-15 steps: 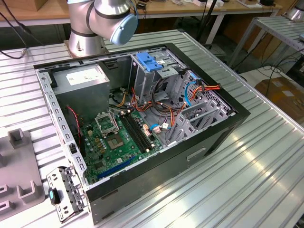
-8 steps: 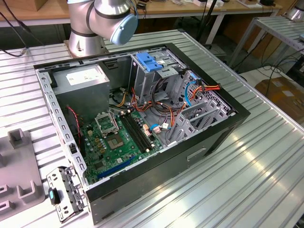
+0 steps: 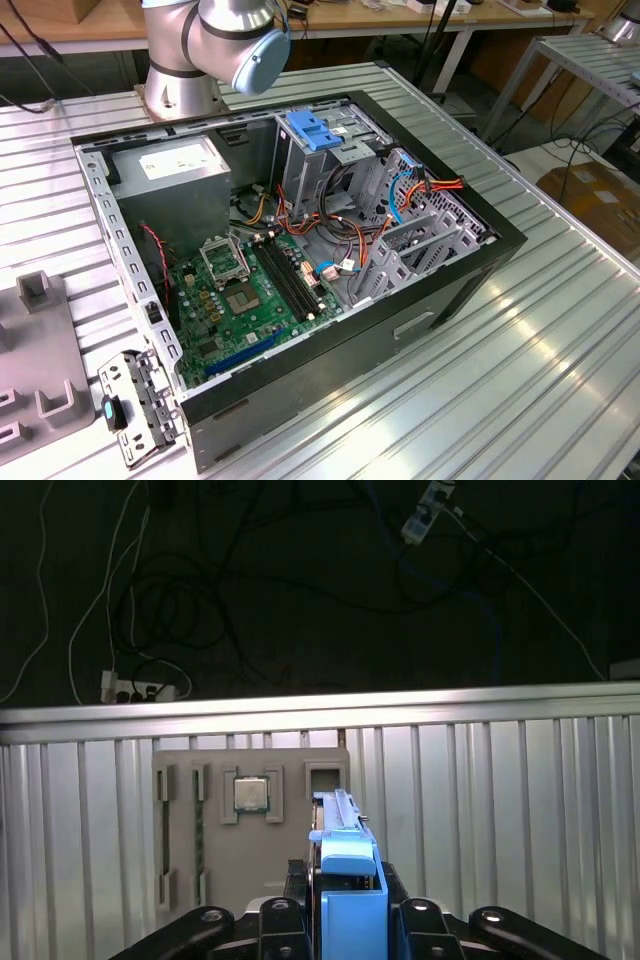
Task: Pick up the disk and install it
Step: 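Pick up the disk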
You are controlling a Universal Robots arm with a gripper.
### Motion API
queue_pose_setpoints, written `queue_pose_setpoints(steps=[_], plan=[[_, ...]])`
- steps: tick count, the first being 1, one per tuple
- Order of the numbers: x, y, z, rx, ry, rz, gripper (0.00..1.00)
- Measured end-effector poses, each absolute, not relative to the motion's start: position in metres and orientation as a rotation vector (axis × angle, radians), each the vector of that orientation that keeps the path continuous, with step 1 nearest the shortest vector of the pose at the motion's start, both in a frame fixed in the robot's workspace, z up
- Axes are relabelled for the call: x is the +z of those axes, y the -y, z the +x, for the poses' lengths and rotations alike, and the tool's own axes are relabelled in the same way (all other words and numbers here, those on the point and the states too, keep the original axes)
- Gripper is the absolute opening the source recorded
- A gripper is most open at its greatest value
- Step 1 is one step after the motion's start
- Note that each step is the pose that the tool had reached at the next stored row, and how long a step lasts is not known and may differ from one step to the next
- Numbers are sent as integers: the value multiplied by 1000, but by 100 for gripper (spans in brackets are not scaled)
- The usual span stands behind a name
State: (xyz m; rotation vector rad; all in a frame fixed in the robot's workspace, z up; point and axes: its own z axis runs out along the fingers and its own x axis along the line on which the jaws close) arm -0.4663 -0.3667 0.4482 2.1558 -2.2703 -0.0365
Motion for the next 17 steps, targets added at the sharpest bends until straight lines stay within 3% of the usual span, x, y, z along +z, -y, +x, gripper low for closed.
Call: queue_pose_setpoints(steps=[17], plan=[[476, 367, -466, -37, 2270, 2156, 37]])
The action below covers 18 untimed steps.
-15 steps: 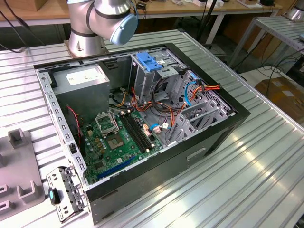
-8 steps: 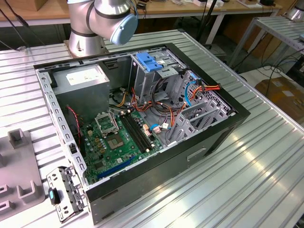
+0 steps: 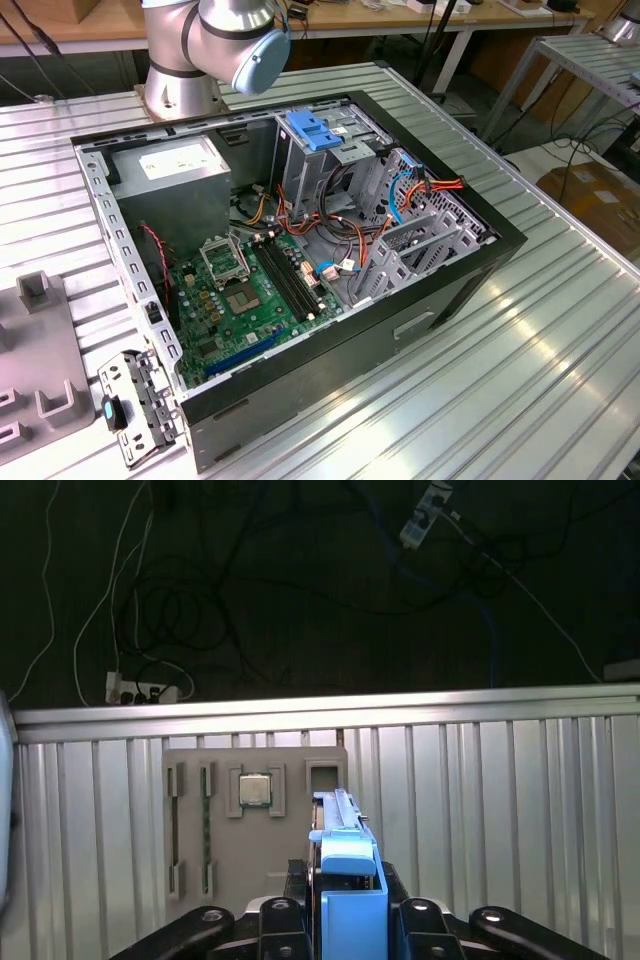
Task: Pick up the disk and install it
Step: 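Pick up the disk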
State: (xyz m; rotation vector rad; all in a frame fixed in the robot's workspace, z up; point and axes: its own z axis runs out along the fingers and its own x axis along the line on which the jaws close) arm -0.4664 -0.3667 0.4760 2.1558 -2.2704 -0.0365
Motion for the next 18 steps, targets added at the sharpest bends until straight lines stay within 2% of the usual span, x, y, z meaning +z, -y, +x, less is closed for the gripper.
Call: queue_pose_setpoints(steps=[18], plan=[[507, 367, -466, -37, 2270, 2156, 37]])
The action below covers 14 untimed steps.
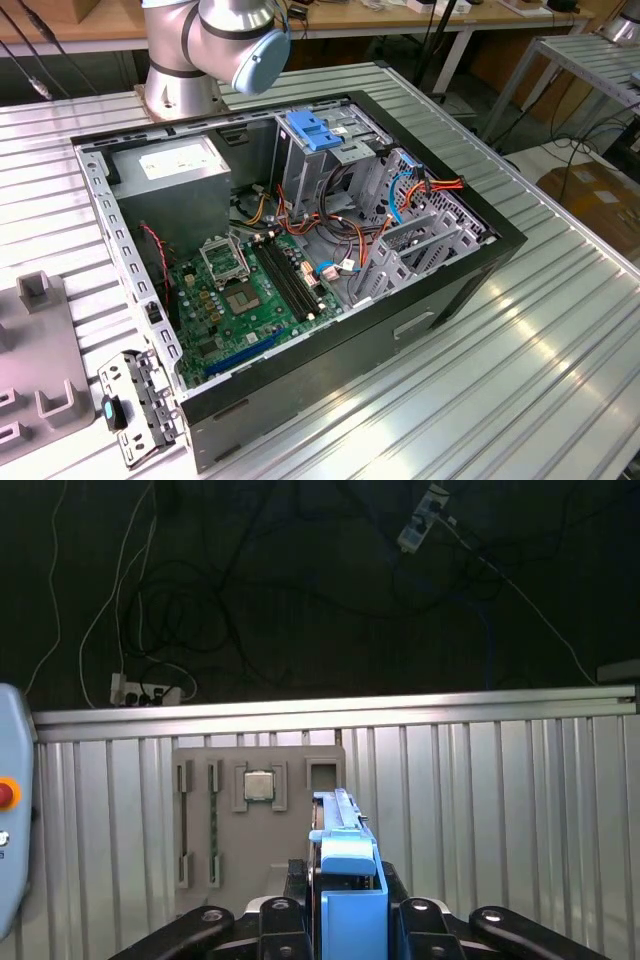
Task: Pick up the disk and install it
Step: 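Pick up the disk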
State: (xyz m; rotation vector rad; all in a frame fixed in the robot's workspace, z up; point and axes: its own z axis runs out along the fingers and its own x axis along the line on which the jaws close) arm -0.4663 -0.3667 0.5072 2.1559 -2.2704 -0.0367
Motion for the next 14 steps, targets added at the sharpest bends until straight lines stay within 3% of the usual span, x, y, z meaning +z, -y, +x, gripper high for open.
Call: queue_pose_setpoints(steps=[14], plan=[[512, 367, -462, -37, 2270, 2156, 37]])
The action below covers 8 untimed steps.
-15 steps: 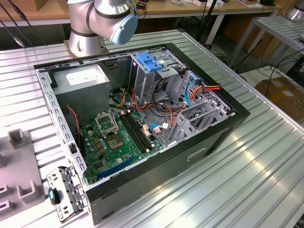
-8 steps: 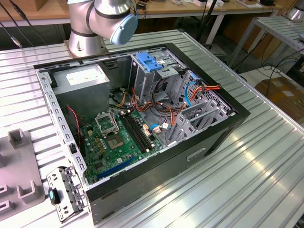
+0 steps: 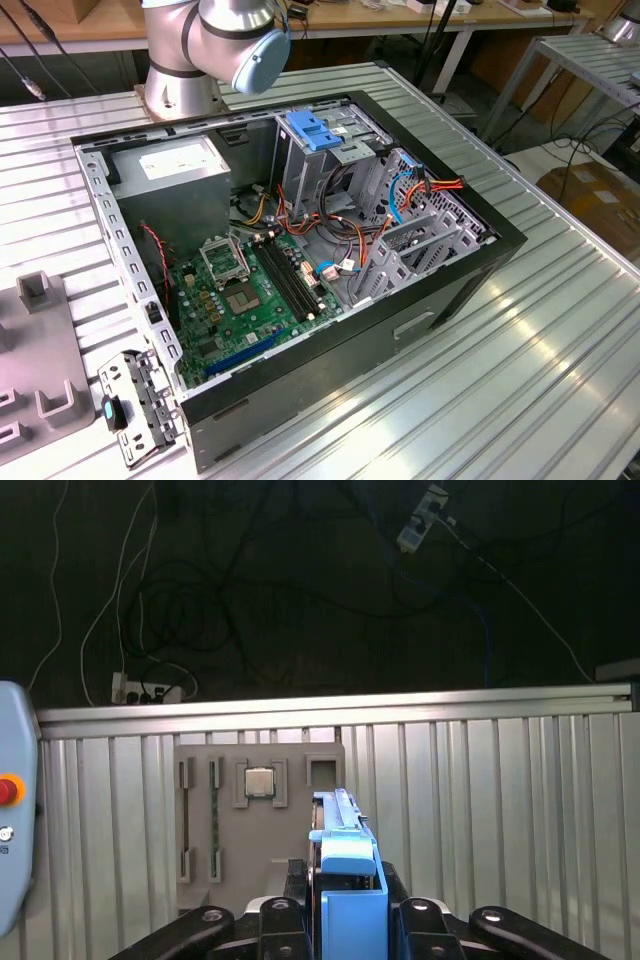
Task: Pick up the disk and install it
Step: 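Pick up the disk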
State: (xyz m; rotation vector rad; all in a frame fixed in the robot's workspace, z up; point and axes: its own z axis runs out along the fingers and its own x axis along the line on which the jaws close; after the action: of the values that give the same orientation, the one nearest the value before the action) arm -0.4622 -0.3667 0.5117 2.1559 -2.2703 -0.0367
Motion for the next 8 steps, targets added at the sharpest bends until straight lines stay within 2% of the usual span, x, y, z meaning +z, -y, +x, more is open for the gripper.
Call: queue_pose_setpoints(steps=[8], plan=[[512, 367, -453, -37, 2270, 2156, 37]])
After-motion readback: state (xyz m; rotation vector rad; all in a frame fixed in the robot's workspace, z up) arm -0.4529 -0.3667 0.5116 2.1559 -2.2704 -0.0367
